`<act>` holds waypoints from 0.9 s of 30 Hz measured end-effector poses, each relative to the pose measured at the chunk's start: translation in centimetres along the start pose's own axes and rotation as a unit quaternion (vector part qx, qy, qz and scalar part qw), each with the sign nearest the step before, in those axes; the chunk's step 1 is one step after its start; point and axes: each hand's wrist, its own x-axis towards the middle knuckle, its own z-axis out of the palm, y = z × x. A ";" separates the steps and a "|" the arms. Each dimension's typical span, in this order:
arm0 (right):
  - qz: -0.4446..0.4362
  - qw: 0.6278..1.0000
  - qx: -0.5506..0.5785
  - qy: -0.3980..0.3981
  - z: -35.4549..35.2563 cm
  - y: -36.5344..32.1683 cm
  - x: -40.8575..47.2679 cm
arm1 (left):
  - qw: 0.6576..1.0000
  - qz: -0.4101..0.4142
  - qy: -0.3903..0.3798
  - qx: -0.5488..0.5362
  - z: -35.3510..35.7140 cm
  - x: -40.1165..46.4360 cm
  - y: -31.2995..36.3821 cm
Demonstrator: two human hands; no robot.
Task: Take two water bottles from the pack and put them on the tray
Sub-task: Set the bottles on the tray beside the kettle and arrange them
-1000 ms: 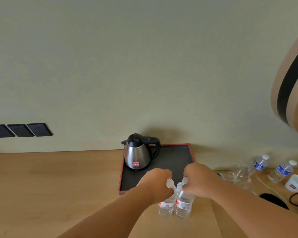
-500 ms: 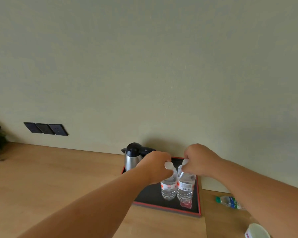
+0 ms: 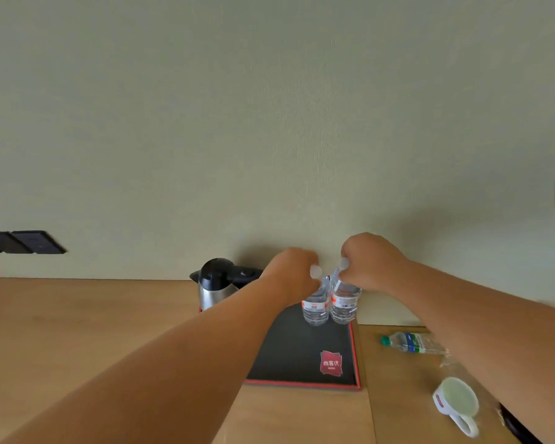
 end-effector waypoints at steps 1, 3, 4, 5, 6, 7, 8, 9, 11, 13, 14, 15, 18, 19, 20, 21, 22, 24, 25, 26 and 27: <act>0.007 1.000 0.000 0.002 0.1 0.1 0.4 | 1.000 0.002 0.002 -0.002 0.2 0.6 -0.1; 0.020 1.000 0.006 0.008 0.1 0.4 1.3 | 1.000 0.004 -0.001 -0.004 0.6 1.6 -0.2; 0.024 1.000 0.009 0.012 0.1 0.5 1.7 | 1.000 0.004 0.000 -0.008 0.8 2.1 -0.3; 0.028 0.999 0.011 0.014 0.0 0.6 2.1 | 1.000 0.001 -0.003 -0.010 0.8 2.6 -0.4; 0.031 0.999 0.014 0.015 0.0 0.8 2.4 | 1.000 0.000 -0.001 -0.012 0.8 3.1 -0.6; 0.033 0.999 0.020 0.014 -0.1 0.9 2.7 | 1.000 -0.002 0.000 -0.014 0.7 3.5 -0.7; 0.033 0.999 0.025 0.014 -0.1 1.0 3.0 | 1.000 -0.002 0.001 -0.015 0.5 3.9 -0.9; 0.034 0.999 0.030 0.014 -0.1 1.1 3.3 | 1.000 -0.003 0.001 -0.014 0.3 4.2 -1.0; 0.043 0.998 0.037 0.014 -0.2 1.0 4.0 | 1.000 -0.004 0.001 -0.014 -0.1 4.8 -1.4; 0.044 0.998 0.038 0.012 -0.2 0.7 4.7 | 1.000 -0.004 -0.001 -0.019 -0.5 5.4 -1.8; 0.041 0.998 0.036 0.011 -0.2 0.6 5.0 | 1.000 -0.004 -0.002 -0.014 -0.6 5.7 -2.0; 0.036 0.999 0.033 0.012 -0.2 0.5 5.2 | 1.000 -0.004 -0.001 -0.006 -0.7 5.9 -2.1; 0.023 0.999 0.033 0.009 -0.2 0.5 5.6 | 1.000 -0.014 0.009 -0.009 -0.9 6.2 -2.5; 0.023 0.999 0.033 0.007 0.0 0.6 5.7 | 1.000 -0.018 0.010 -0.015 -1.1 6.2 -2.5; 0.024 0.999 0.028 0.004 0.2 0.7 5.7 | 0.999 -0.022 0.010 -0.021 -1.2 6.2 -2.6; 0.026 1.000 0.017 0.001 0.5 0.8 5.7 | 0.999 -0.025 0.009 -0.027 -1.2 6.2 -2.6; 0.024 1.000 0.007 -0.003 0.8 0.8 5.7 | 0.999 -0.028 0.008 -0.034 -1.2 6.2 -2.6; 0.016 1.000 0.004 -0.006 1.4 0.6 5.7 | 0.999 -0.031 0.007 -0.042 -1.1 6.3 -2.5; 0.014 1.000 0.003 -0.009 1.5 0.4 5.8 | 0.999 -0.034 0.007 -0.042 -1.0 6.4 -2.4; 0.014 1.000 0.000 -0.011 1.6 0.4 5.9 | 0.998 -0.037 0.008 -0.040 -0.8 6.5 -2.4; 0.016 1.000 -0.006 -0.012 1.6 0.4 6.0 | 0.998 -0.040 0.009 -0.036 -0.7 6.5 -2.5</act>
